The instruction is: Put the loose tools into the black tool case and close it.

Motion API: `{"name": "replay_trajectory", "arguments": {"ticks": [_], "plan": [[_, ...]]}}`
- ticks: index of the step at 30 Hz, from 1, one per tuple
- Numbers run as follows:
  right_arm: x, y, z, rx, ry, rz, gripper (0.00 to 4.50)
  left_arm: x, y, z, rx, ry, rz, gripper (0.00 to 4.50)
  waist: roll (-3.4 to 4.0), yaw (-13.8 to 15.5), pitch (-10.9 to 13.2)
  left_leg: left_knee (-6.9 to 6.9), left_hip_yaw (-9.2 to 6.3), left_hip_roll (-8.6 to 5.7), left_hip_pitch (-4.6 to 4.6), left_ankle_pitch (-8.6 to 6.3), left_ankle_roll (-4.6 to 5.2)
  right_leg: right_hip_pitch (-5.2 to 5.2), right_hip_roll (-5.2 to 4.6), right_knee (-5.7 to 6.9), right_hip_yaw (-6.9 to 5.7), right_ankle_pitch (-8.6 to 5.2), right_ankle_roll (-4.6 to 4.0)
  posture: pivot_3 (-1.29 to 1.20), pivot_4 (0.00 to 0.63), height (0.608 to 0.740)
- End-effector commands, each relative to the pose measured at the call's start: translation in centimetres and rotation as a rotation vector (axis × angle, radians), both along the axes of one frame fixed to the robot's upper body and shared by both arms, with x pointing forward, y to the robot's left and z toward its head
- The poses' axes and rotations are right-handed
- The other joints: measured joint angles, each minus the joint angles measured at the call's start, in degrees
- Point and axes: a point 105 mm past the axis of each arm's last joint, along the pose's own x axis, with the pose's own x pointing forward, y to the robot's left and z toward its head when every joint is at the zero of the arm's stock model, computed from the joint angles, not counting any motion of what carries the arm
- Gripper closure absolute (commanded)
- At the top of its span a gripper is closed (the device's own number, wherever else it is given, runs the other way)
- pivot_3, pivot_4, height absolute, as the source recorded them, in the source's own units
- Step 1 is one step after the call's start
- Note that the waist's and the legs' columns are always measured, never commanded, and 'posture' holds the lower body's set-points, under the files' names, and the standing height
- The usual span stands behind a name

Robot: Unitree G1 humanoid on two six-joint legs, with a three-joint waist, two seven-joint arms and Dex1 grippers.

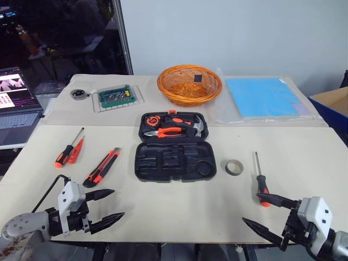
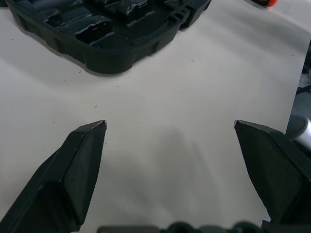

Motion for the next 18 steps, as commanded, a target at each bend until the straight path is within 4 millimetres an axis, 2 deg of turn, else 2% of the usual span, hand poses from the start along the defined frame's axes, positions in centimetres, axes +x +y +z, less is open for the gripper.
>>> {"name": "replay_trajectory", "arguments": {"ticks": [1, 4, 5, 7, 10, 11, 14, 18], "plan": [[0.7, 0.5, 1.6, 0.018, -0.080, 0.032, 0.07, 1.1, 0.6, 1.1, -0.029, -0.067, 0.066, 0.00, -0.01, 0.00, 0.00, 0.00, 0.00, 0.00, 0.00, 0.00, 0.00, 0.00, 0.00, 0.00, 0.00, 0.00, 0.00, 0.00, 0.150, 0.740], [2.3, 2.2, 3.5, 0.098, -0.182, 0.074, 0.07, 4.1, 2.2, 2.4, -0.119, -0.121, 0.339, 0.00, -0.04, -0.11, 0.04, 0.04, 0.05, 0.03, 0.03, 0.00, 0.00, 0.01, 0.00, -0.02, 0.02, 0.16, 0.16, 0.00, 0.150, 0.740], [2.6, 2.5, 3.8, 0.109, -0.193, 0.081, 0.07, 4.6, 2.5, 2.6, -0.126, -0.131, 0.379, 0.00, -0.08, -0.10, 0.06, 0.15, 0.04, 0.08, 0.02, 0.00, 0.00, 0.02, 0.02, -0.01, 0.00, 0.38, 0.44, 0.00, 0.150, 0.740], [3.3, 3.4, 4.7, 0.125, -0.234, 0.105, 0.07, 5.9, 3.5, 3.3, -0.158, -0.130, 0.489, 0.00, -0.12, -0.01, 0.06, 0.23, 0.04, 0.18, 0.03, 0.00, 0.00, 0.05, 0.15, 0.00, -0.04, 0.41, 0.46, 0.00, 0.150, 0.740], [3.8, 6.0, 6.5, 0.130, -0.276, 0.227, 0.07, 9.1, 7.1, 3.8, -0.030, -0.041, 0.745, 0.00, -0.12, 0.09, 0.11, 0.24, 0.03, 0.17, 0.02, 0.01, 0.00, 0.02, 0.35, 0.04, -0.04, 0.43, 0.47, 0.00, 0.150, 0.740], [3.8, 6.7, 6.9, 0.132, -0.266, 0.278, 0.07, 10.1, 8.4, 4.5, -0.015, -0.038, 0.812, 0.00, -0.13, 0.14, 0.11, 0.29, 0.00, 0.16, -0.03, 0.01, 0.00, -0.02, 0.44, 0.08, -0.03, 0.46, 0.49, 0.00, 0.150, 0.740], [4.2, 7.9, 7.7, 0.135, -0.229, 0.351, 0.07, 12.2, 11.3, 6.1, 0.056, -0.034, 0.896, 0.00, -0.33, -0.02, 0.19, 0.30, -0.03, 0.19, 0.01, 0.01, 0.00, -0.03, 0.71, 0.07, -0.03, 0.49, 0.48, 0.00, 0.150, 0.740], [4.9, 8.8, 8.2, 0.101, -0.189, 0.371, 0.07, 14.1, 13.4, 7.4, 0.157, 0.013, 0.867, 0.00, -0.37, -0.42, 0.19, 0.21, 0.05, 0.24, -0.02, -0.06, -0.12, -0.15, 0.82, 0.02, 0.05, 0.65, 0.21, 0.00, 0.150, 0.740]]}}
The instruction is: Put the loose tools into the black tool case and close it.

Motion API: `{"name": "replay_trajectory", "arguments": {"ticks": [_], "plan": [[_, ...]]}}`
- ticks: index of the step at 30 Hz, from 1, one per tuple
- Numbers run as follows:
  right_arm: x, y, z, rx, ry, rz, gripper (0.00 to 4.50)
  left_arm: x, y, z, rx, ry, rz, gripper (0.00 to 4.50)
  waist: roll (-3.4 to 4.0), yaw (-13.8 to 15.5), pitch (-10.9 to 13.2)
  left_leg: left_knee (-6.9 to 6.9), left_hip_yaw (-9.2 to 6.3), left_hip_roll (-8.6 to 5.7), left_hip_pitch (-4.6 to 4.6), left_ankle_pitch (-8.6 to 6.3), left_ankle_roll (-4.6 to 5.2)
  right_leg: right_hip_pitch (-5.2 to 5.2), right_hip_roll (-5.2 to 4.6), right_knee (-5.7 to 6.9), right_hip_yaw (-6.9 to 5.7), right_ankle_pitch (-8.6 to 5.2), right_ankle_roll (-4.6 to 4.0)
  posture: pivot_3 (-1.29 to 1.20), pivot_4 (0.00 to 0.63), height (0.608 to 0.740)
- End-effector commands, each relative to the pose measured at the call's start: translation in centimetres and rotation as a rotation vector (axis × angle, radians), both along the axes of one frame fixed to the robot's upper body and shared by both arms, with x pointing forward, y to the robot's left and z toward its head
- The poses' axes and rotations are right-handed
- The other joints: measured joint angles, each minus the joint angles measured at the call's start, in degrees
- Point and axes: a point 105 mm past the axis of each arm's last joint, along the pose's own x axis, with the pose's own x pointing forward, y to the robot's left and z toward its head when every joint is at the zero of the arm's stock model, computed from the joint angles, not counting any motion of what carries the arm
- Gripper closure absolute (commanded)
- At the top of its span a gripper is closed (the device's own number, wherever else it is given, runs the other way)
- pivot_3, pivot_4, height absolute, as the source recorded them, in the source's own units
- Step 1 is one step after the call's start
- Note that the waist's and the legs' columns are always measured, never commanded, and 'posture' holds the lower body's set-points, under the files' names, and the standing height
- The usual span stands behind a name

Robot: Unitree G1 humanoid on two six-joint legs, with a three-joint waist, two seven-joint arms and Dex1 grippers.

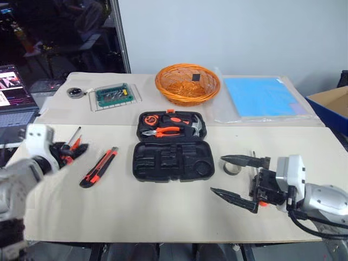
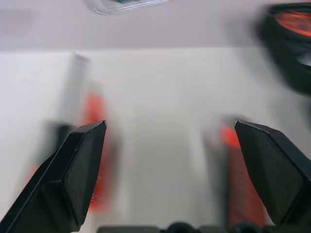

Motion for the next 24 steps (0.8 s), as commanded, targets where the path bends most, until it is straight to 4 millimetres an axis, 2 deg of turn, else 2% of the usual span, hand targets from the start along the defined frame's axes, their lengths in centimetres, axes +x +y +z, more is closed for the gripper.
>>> {"name": "replay_trajectory", "arguments": {"ticks": [1, 4, 7, 9, 14, 21, 22, 24], "plan": [[0.0, 1.0, 0.7, -0.010, 0.011, 0.038, 0.07, 0.8, 1.7, 0.4, 0.042, 0.083, -0.032, 0.00, -0.01, -0.13, 0.01, -0.02, 0.01, 0.00, -0.03, 0.00, 0.00, -0.02, 0.00, -0.01, 0.00, 0.15, -0.25, 0.00, 0.150, 0.740], [-0.1, 1.7, 1.4, -0.009, -0.024, 0.065, 0.07, 1.1, 2.9, 0.2, 0.039, 0.163, -0.050, 0.00, -0.04, -0.33, 0.03, -0.13, 0.03, 0.02, -0.07, -0.01, -0.02, -0.11, 0.01, -0.03, -0.01, 0.17, -0.31, 0.00, 0.150, 0.740], [0.0, 2.0, 1.7, -0.002, -0.043, 0.057, 0.00, 1.4, 4.1, -0.5, 0.080, 0.219, -0.045, 0.71, -0.05, -0.52, 0.03, -0.15, 0.05, 0.01, -0.08, -0.01, -0.02, -0.12, 0.01, -0.02, -0.02, 0.17, -0.31, 0.00, 0.150, 0.740], [0.0, 2.1, 1.7, -0.003, -0.049, 0.052, 0.00, 1.7, 4.7, -0.6, 0.104, 0.223, -0.036, 1.37, -0.07, -0.54, 0.04, -0.12, 0.07, 0.01, -0.09, -0.01, -0.02, -0.12, -0.01, 0.00, -0.01, 0.17, -0.32, 0.00, 0.150, 0.740], [-0.1, 2.2, 1.9, 0.006, -0.068, 0.025, 0.00, 1.7, 5.7, -1.6, 0.125, 0.262, -0.015, 1.37, -0.10, -0.62, 0.06, -0.03, 0.07, 0.09, -0.10, -0.01, -0.02, -0.13, 0.03, 0.04, -0.02, 0.16, -0.28, 0.00, 0.150, 0.740], [-0.1, 2.3, 1.7, 0.004, -0.074, 0.017, 0.00, 1.1, 6.1, -3.4, 0.103, 0.337, -0.008, 1.37, -0.11, -0.65, 0.05, 0.02, 0.08, 0.14, -0.10, -0.01, -0.02, -0.12, 0.06, 0.10, -0.02, 0.17, -0.29, 0.00, 0.150, 0.740], [-0.1, 2.3, 1.7, 0.007, -0.077, 0.017, 0.00, 1.0, 6.2, -3.9, 0.098, 0.348, 0.000, 1.78, -0.11, -0.64, 0.05, 0.04, 0.08, 0.14, -0.10, -0.01, -0.02, -0.12, 0.06, 0.12, -0.02, 0.17, -0.29, 0.00, 0.150, 0.740], [0.0, 2.3, 1.8, 0.008, -0.081, 0.019, 0.00, 0.7, 6.5, -4.6, 0.114, 0.365, 0.006, 2.14, -0.10, -0.75, 0.05, 0.05, 0.09, 0.15, -0.06, -0.01, -0.02, -0.08, 0.06, 0.12, -0.02, 0.16, -0.26, 0.00, 0.150, 0.740]]}}
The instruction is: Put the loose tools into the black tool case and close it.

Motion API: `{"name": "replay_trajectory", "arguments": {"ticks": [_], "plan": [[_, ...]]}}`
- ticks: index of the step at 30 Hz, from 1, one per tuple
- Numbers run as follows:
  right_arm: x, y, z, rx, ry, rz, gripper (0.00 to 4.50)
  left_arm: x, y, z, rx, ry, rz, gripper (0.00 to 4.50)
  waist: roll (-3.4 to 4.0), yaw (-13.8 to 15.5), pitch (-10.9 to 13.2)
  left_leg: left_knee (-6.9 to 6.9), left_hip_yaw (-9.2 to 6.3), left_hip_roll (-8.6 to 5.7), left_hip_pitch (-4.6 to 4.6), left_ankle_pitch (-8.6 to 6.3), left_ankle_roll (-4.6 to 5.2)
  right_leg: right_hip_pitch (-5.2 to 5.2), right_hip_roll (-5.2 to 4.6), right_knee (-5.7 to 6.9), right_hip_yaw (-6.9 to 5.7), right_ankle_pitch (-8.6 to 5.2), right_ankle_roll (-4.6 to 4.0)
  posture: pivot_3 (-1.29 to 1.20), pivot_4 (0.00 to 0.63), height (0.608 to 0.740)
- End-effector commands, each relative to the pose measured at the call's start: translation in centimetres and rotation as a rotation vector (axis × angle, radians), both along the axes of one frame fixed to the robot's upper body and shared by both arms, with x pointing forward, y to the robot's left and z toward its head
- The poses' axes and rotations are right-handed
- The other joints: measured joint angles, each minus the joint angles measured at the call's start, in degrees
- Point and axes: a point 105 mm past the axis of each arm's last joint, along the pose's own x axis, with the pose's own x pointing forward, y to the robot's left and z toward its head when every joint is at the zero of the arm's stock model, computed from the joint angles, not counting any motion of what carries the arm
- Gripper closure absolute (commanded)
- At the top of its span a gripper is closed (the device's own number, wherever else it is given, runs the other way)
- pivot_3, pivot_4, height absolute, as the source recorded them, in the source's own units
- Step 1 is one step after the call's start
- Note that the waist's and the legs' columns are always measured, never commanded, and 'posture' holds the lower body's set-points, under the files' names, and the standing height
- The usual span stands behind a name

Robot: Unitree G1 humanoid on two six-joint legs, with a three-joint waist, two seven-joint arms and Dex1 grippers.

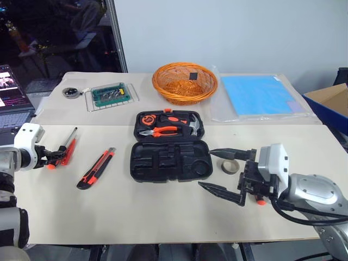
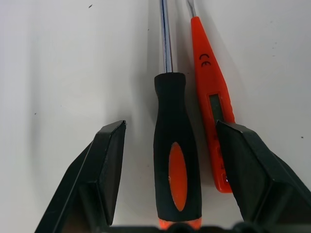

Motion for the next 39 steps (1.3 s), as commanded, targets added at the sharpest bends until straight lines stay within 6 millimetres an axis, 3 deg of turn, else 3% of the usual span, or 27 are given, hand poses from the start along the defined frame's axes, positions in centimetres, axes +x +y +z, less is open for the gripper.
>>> {"name": "replay_trajectory", "arguments": {"ticks": [1, 4, 8, 11, 13, 15, 17, 20, 23, 27, 32, 39], "plan": [[-0.3, 0.3, 1.0, 0.005, -0.062, 0.018, 0.00, -0.1, 0.3, -0.7, 0.016, 0.009, -0.001, 2.57, 0.00, -0.11, 0.00, 0.00, 0.01, 0.00, 0.02, 0.00, 0.00, 0.02, 0.00, 0.02, 0.01, -0.03, 0.05, 0.00, 0.150, 0.740], [-0.3, 0.3, 1.0, 0.005, -0.064, 0.019, 0.00, 0.1, 0.0, -0.5, -0.007, -0.021, -0.006, 3.61, 0.00, -0.13, 0.00, 0.03, 0.00, 0.04, 0.02, 0.00, 0.00, 0.01, 0.01, 0.05, 0.00, -0.08, 0.13, 0.00, 0.150, 0.740], [-0.2, 0.4, 1.1, 0.022, -0.064, 0.022, 0.00, 0.2, 0.1, 1.4, -0.058, -0.139, -0.029, 3.63, 0.00, -0.18, 0.00, 0.03, 0.00, 0.07, 0.02, 0.00, 0.00, 0.01, 0.02, 0.04, 0.00, -0.02, 0.04, 0.00, 0.150, 0.740], [0.0, 0.2, 1.0, 0.023, -0.064, 0.015, 0.00, 0.6, -1.5, 5.3, -0.142, -0.316, -0.138, 3.63, -0.03, -0.30, 0.01, 0.03, 0.00, 0.07, -0.03, 0.00, 0.00, -0.03, 0.02, 0.03, 0.00, 0.09, -0.15, 0.00, 0.150, 0.740], [0.2, 0.0, 1.0, 0.031, -0.063, 0.004, 0.00, 0.7, -4.2, 8.4, -0.219, -0.399, -0.272, 3.63, -0.19, -0.18, -0.01, 0.04, -0.01, 0.10, -0.13, 0.00, 0.00, -0.13, 0.03, 0.03, -0.01, 0.12, -0.20, 0.00, 0.150, 0.740], [0.3, -0.5, 1.0, 0.044, -0.061, -0.018, 0.00, 0.4, -8.6, 9.9, -0.254, -0.382, -0.464, 3.63, -0.20, 0.15, -0.01, 0.08, -0.06, 0.12, -0.24, 0.00, -0.01, -0.19, 0.03, 0.01, -0.07, 0.19, -0.31, 0.00, 0.150, 0.740], [0.3, -1.2, 1.0, 0.050, -0.065, -0.046, 0.00, -0.5, -13.9, 9.9, -0.225, -0.311, -0.699, 3.63, -0.18, 0.50, -0.02, 0.13, -0.07, 0.09, -0.36, 0.00, -0.01, -0.19, -0.02, -0.04, -0.05, 0.20, -0.30, 0.00, 0.150, 0.740], [0.1, -2.4, 1.0, 0.056, -0.076, -0.089, 0.00, -1.9, -20.1, 8.7, -0.135, -0.211, -0.970, 3.63, 0.01, 0.62, -0.09, 0.15, 0.02, -0.02, -0.38, 0.00, 0.00, -0.14, -0.12, -0.13, 0.08, 0.25, -0.20, 0.00, 0.150, 0.740], [-0.1, -3.4, 0.9, 0.047, -0.082, -0.128, 0.00, -1.7, -22.8, 7.2, -0.001, -0.180, -1.087, 3.63, 0.05, 0.53, -0.09, 0.15, 0.07, 0.01, -0.33, 0.00, 0.00, -0.10, -0.02, -0.10, 0.14, 0.25, -0.19, 0.00, 0.150, 0.740], [-0.8, -6.6, 0.5, -0.027, -0.071, -0.249, 0.00, 0.8, -28.0, 5.7, 0.146, -0.141, -1.231, 3.63, 0.09, 1.01, -0.05, 0.35, 0.23, 0.12, -0.30, 0.01, 0.01, 0.02, 0.27, -0.06, -0.05, 0.23, -0.19, 0.00, 0.150, 0.740], [-1.7, -7.7, 0.4, -0.058, -0.060, -0.278, 0.00, 2.4, -29.4, 5.0, 0.255, -0.113, -1.322, 3.63, 0.16, -0.35, -0.07, 0.48, 0.40, 0.22, -0.31, -0.04, 0.11, 0.06, 0.39, -0.09, 0.19, 0.07, 0.08, 0.00, 0.150, 0.740], [-2.7, -8.2, 0.7, -0.065, -0.061, -0.304, 0.00, 4.2, -28.8, 4.0, 0.338, -0.067, -1.327, 3.63, 0.19, -0.31, -0.06, 0.52, 0.33, 0.25, -0.35, -0.09, 0.18, 0.04, 0.41, -0.09, 0.19, 0.06, 0.08, 0.00, 0.150, 0.740]]}}
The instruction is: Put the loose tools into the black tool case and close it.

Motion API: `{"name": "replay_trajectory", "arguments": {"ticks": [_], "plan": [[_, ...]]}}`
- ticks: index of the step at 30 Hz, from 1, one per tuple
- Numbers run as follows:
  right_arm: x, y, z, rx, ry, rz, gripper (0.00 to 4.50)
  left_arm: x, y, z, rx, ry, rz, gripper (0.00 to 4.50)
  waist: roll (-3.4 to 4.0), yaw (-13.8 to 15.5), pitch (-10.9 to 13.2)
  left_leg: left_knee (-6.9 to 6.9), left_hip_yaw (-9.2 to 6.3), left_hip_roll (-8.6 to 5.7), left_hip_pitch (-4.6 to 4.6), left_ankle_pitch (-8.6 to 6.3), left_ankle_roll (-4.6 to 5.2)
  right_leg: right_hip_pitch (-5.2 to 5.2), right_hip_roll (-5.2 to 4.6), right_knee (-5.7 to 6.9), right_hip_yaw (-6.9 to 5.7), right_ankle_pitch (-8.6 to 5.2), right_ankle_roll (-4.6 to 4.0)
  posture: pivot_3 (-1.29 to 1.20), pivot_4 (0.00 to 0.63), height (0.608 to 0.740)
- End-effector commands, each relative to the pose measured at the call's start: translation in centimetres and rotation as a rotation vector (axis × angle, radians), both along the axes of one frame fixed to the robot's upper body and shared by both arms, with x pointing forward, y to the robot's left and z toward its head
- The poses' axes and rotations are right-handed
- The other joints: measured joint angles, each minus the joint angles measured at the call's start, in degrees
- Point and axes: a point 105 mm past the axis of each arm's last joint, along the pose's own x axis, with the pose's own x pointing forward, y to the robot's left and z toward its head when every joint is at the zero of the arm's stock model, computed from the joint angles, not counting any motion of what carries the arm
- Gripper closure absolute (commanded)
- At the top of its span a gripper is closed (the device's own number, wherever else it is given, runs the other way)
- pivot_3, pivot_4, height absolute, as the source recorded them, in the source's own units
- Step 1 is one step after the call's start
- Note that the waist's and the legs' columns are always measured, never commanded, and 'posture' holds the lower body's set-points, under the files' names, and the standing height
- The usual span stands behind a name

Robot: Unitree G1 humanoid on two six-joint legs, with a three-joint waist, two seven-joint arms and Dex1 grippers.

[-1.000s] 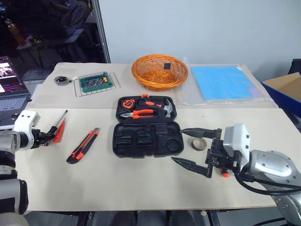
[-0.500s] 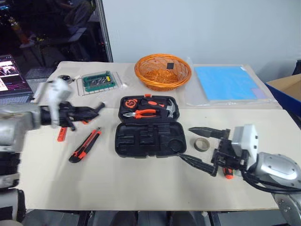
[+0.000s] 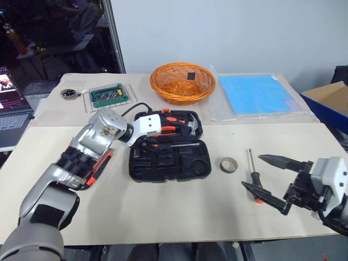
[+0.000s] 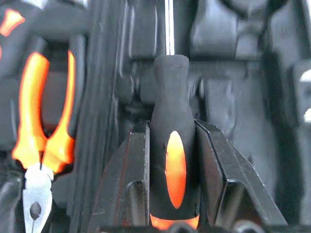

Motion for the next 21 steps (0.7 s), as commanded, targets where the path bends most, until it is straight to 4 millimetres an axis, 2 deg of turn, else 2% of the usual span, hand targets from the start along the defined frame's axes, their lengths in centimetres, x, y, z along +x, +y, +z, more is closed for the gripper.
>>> {"name": "replay_trajectory", "arguments": {"ticks": [1, 9, 21], "plan": [[-0.7, 0.4, 1.2, -0.005, -0.066, 0.013, 0.00, 0.9, 0.2, 0.9, 0.044, -0.063, -0.018, 3.63, 0.00, 0.02, 0.00, 0.01, 0.00, -0.01, -0.02, 0.00, 0.00, 0.00, -0.01, 0.00, 0.00, 0.00, 0.01, 0.00, 0.150, 0.740], [-0.8, 0.9, 1.3, 0.000, -0.076, 0.012, 0.00, 1.6, 1.0, -0.7, 0.106, -0.058, -0.017, 3.63, 0.00, 0.12, 0.00, 0.01, -0.16, -0.03, -0.04, 0.00, 0.00, 0.00, -0.07, 0.00, -0.04, -0.04, 0.07, 0.00, 0.150, 0.740], [-0.5, 1.6, 1.1, -0.007, -0.078, 0.031, 0.00, 2.6, 1.6, -1.4, 0.134, -0.056, 0.021, 3.63, 0.02, 0.19, -0.01, 0.03, -0.17, -0.04, 0.02, 0.00, 0.00, 0.05, -0.08, 0.05, -0.06, -0.05, 0.09, 0.00, 0.150, 0.740]]}}
